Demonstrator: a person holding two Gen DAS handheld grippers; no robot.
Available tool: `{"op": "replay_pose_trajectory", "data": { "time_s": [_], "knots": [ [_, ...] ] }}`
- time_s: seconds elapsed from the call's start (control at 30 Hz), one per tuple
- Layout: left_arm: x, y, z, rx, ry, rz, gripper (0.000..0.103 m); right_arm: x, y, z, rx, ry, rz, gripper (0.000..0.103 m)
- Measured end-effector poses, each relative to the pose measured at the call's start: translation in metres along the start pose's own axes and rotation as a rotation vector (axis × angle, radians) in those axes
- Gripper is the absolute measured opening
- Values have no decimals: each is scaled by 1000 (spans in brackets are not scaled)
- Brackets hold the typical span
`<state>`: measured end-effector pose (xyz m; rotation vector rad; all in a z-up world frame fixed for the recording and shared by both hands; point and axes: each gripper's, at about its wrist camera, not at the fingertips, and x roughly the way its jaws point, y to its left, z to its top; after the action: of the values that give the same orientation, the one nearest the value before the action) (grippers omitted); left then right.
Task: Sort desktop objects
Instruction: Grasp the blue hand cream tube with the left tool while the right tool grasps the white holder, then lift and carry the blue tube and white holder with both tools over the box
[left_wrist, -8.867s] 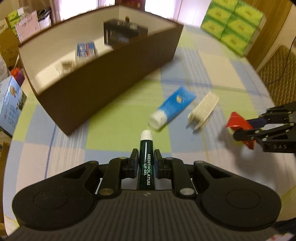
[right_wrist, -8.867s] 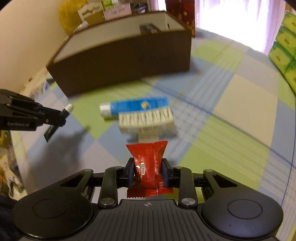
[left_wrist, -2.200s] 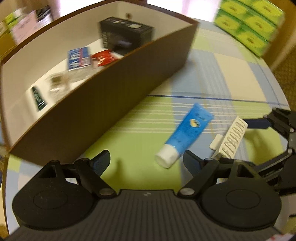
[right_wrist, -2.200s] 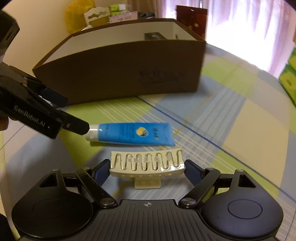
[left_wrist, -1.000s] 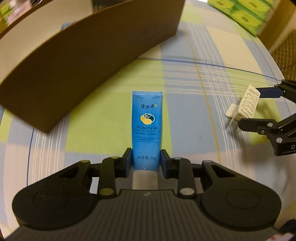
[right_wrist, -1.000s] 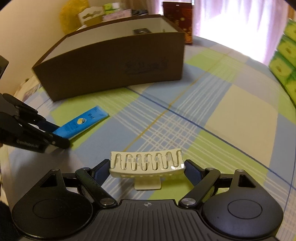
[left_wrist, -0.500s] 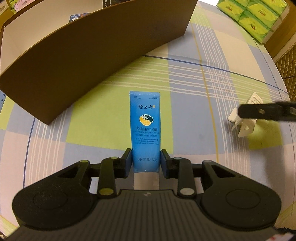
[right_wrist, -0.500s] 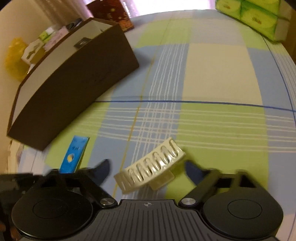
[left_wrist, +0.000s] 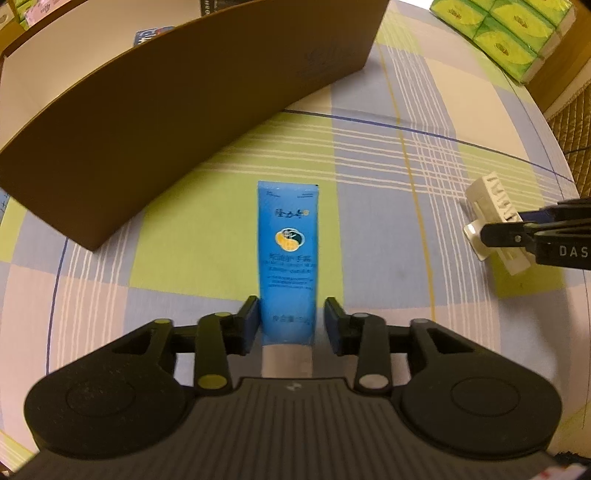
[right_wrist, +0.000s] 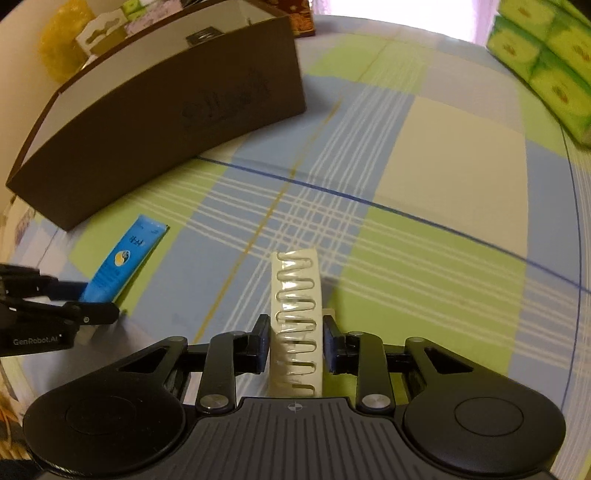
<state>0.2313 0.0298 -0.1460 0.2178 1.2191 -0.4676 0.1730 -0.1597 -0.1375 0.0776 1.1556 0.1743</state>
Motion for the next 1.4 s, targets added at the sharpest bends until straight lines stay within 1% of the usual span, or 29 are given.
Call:
{"op": "replay_pose_trajectory", "data": {
  "time_s": [0.2, 0.47, 0.53, 0.57, 0.67, 0.7, 0.73, 0.87, 1.0, 1.17, 1.4],
  "knots": [
    [4, -16, -1, 76, -21, 71, 39, 8, 10, 1, -92, -14, -42, 30],
    [6, -16, 2, 69, -23, 83, 39, 13, 9, -1, -106, 2, -64, 36],
    [5, -17, 0, 67, -33, 86, 36, 14, 8, -1, -106, 0, -68, 36],
    [5, -18, -1, 66, -41, 82, 28, 14, 8, -1, -106, -4, -67, 36],
    [2, -20, -7, 73, -59, 83, 27, 13, 9, -4, -115, -8, -65, 35],
    [2, -19, -9, 76, -62, 81, 27, 10, 8, -6, -118, -15, -59, 31],
    [0, -19, -11, 71, -58, 74, 27, 8, 8, -7, -121, -26, -52, 25],
    [-6, -15, -22, 35, -35, 50, 27, 2, 6, -13, -107, -10, -13, 25],
    [-16, -9, -33, -10, -25, 20, 27, -7, 8, -21, -92, -12, 24, 25],
    [-38, -6, -38, -31, -66, 5, 27, -20, 12, -21, -88, -42, 56, 25],
    [-77, -1, -27, -58, -169, -2, 26, -36, 24, -5, -106, -88, 104, 25]
  ]
}}
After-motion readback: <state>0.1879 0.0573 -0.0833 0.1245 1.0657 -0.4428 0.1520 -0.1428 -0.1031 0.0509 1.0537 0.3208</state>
